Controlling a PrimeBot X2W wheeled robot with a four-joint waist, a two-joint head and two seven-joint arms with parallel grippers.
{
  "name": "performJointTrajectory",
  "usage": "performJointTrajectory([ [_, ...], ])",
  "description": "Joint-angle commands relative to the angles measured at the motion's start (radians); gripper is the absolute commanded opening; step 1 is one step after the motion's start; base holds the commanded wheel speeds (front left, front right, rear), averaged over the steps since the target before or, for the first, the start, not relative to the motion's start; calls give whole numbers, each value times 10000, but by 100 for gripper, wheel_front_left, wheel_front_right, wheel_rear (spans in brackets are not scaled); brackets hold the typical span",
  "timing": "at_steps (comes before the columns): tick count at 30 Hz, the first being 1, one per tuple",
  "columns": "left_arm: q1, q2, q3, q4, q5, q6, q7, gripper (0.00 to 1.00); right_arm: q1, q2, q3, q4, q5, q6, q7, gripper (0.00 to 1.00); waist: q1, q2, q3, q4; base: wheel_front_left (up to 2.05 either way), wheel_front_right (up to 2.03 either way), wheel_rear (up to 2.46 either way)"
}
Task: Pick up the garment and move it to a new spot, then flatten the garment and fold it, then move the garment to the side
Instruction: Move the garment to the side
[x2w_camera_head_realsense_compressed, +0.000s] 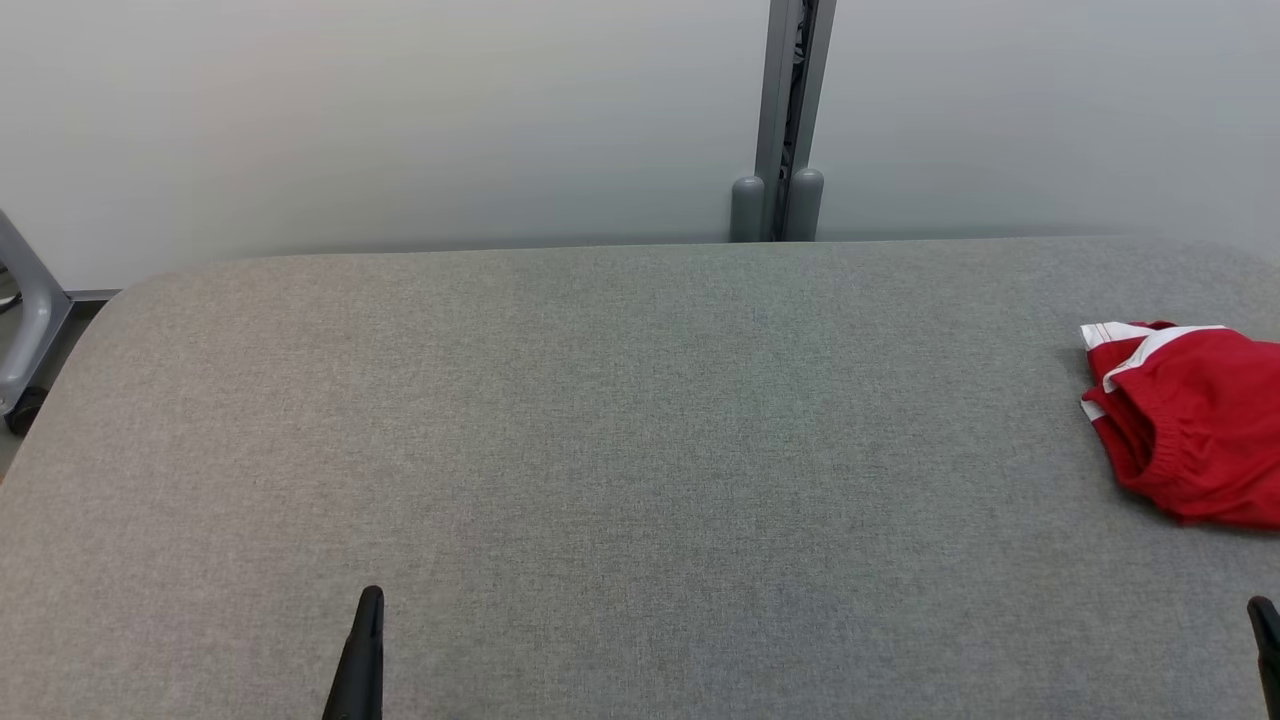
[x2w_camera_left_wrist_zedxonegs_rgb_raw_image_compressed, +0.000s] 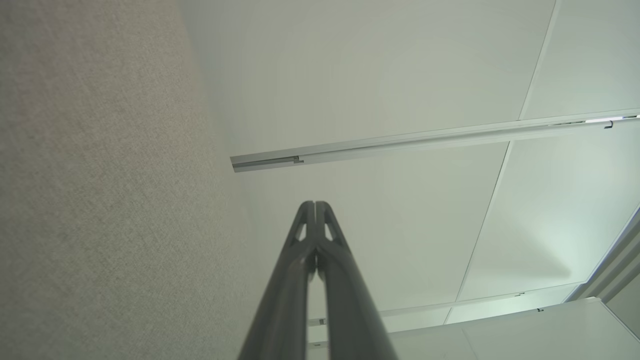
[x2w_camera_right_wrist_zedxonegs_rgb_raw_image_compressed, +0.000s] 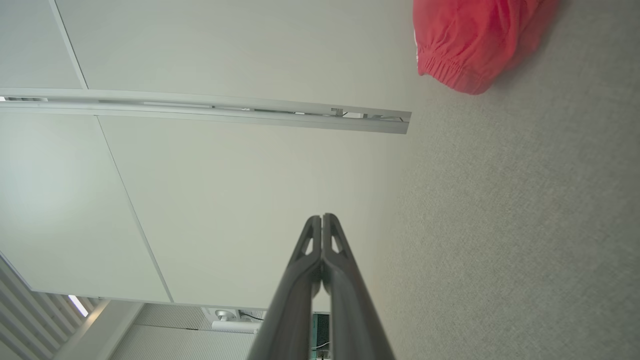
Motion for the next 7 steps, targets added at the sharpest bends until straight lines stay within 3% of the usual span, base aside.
performJointTrajectory([
  [1, 142, -35, 70, -74, -164, -94, 17, 0, 143, 5, -87, -88, 218, 21, 100, 0, 0, 0, 0, 2, 0, 0, 0],
  [7, 141, -40, 90, -88, -248, -139, 38, 0, 147, 19, -117, -96, 348, 21, 155, 0, 0, 0, -2, 6, 0, 0, 0],
])
